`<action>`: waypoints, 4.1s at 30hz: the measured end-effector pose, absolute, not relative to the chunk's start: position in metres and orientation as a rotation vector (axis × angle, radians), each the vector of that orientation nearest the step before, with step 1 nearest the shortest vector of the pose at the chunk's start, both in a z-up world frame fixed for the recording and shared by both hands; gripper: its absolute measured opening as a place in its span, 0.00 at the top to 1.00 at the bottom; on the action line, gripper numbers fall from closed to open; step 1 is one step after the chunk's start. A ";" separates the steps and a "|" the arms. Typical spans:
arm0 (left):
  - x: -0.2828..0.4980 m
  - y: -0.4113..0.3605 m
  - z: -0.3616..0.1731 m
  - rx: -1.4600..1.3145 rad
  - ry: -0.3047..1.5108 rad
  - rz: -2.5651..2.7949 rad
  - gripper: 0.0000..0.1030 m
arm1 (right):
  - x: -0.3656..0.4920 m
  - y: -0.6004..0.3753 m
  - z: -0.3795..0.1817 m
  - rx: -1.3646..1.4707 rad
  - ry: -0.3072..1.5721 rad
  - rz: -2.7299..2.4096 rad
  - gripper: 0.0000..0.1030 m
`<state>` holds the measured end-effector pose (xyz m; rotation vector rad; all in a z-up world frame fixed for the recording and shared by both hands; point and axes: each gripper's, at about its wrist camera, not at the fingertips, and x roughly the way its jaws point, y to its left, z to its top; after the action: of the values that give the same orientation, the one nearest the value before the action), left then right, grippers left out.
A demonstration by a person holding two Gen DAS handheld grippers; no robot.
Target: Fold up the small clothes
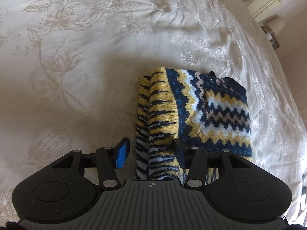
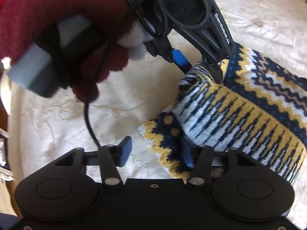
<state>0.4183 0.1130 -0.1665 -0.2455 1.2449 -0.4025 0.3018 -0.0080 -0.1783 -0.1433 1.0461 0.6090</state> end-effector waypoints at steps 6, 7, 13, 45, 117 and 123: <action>0.399 0.127 -0.144 -0.243 1.185 -0.384 0.47 | 0.281 -0.042 -0.161 -0.051 1.029 0.568 0.30; 0.395 0.129 -0.139 -0.240 1.167 -0.386 0.41 | 0.276 -0.049 -0.158 -0.027 1.026 0.552 0.26; 0.366 0.124 -0.125 -0.233 1.137 -0.442 0.26 | 0.261 -0.091 -0.146 0.156 1.026 0.433 0.10; 0.362 0.095 -0.212 -0.399 1.354 -0.536 0.08 | 0.404 -0.241 -0.219 0.757 1.062 0.219 0.02; 0.192 0.033 -0.167 -0.057 1.119 -0.557 0.51 | 0.300 -0.263 -0.155 0.613 1.043 -0.054 0.00; 0.196 0.034 -0.171 -0.069 1.132 -0.567 0.51 | 0.340 -0.246 -0.172 0.502 1.086 -0.121 0.00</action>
<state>0.1956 0.0344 -0.1710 -0.0693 1.1316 -0.5668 0.3398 -0.2463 -0.1720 0.5022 1.0862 -0.1209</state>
